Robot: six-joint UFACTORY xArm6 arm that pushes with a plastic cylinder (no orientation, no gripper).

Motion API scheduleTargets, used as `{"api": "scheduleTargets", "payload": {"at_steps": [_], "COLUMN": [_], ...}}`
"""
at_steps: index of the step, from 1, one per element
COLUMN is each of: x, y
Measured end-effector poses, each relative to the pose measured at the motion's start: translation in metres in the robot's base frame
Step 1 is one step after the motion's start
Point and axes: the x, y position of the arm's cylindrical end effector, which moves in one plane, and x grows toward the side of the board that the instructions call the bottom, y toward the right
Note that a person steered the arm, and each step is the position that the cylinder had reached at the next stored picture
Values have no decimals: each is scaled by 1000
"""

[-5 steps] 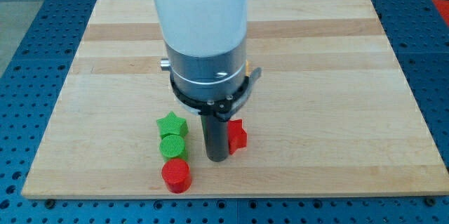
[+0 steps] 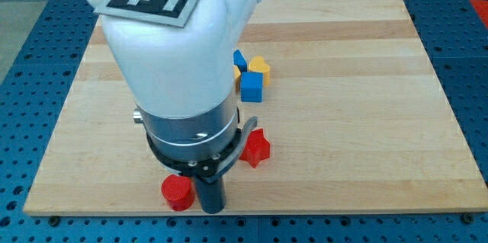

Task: Push red circle to bottom left

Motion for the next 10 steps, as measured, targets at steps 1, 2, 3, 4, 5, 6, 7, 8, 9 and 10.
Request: {"api": "scheduleTargets", "payload": {"at_steps": [1,2,3,4,5,6,7,8,9,10], "x": [0,0,-5,-8,-8,-8,-30,-60,-63,-58], "y": [-21,-52,-97,-135,-118,-72,-65,-89,-128,-167]}}
